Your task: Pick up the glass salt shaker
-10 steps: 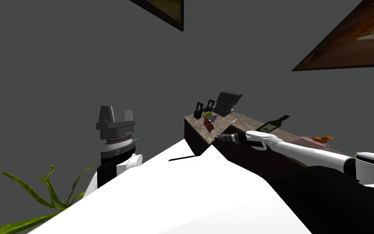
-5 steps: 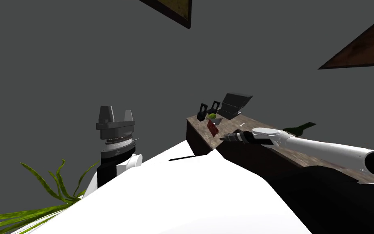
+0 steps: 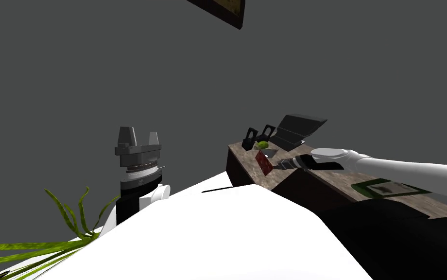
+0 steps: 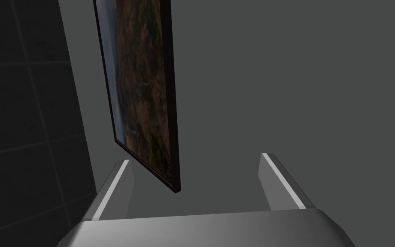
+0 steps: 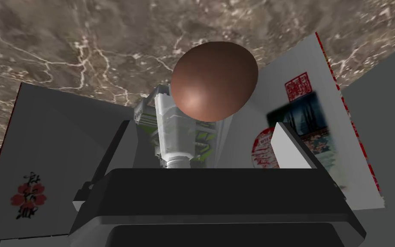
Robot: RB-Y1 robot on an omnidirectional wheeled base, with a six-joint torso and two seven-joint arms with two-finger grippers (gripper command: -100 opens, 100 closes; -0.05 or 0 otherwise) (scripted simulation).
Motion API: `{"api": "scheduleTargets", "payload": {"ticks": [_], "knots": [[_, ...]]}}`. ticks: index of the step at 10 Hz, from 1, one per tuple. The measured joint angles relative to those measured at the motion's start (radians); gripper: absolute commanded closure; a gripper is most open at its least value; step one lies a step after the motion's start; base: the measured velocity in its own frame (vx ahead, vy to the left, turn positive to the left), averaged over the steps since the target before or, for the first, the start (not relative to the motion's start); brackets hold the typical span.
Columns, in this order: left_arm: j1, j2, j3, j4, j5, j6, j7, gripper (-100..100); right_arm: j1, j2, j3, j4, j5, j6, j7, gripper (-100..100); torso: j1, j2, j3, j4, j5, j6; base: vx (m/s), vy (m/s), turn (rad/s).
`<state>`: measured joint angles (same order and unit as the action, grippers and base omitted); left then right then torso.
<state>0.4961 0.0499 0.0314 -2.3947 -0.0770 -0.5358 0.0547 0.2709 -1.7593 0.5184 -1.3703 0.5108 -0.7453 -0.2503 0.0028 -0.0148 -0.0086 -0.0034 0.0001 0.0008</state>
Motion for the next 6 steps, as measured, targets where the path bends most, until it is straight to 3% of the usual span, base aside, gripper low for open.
{"api": "scheduleTargets", "payload": {"ticks": [2, 3, 4, 5, 6], "knots": [[0.000, 0.000, 0.000, 0.000, 0.000, 0.000, 0.000, 0, 0.024, -0.034, 0.009, 0.014, -0.010, -0.020, 0.027, -100, 0.003, -0.001, -0.001, 0.000, 0.001, 0.000, 0.213, 0.039, 0.174], [0.000, 0.000, 0.000, 0.000, 0.000, 0.000, 0.000, 0, 0.022, -0.037, 0.017, 0.026, 0.001, -0.036, 0.032, -100, 0.001, -0.002, -0.001, 0.000, 0.000, 0.000, 0.093, -0.005, 0.036], [0.000, 0.000, 0.000, 0.000, 0.000, 0.000, 0.000, 0, 0.022, -0.037, 0.018, 0.027, 0.003, -0.040, 0.032, 0, 0.000, 0.004, 0.002, 0.001, 0.000, 0.001, 0.018, 0.000, -0.002], [0.000, 0.000, 0.000, 0.000, 0.000, 0.000, 0.000, 0, 0.022, -0.037, 0.018, 0.027, 0.002, -0.040, 0.032, -100, 0.000, 0.010, 0.005, 0.002, 0.000, 0.001, 0.015, 0.008, 0.077], [0.000, 0.000, 0.000, 0.000, 0.000, 0.000, 0.000, 0, 0.022, -0.020, 0.019, 0.034, 0.008, -0.035, 0.036, -100, 0.000, 0.012, 0.007, 0.003, 0.000, 0.001, 0.011, 0.012, 0.068]]}}
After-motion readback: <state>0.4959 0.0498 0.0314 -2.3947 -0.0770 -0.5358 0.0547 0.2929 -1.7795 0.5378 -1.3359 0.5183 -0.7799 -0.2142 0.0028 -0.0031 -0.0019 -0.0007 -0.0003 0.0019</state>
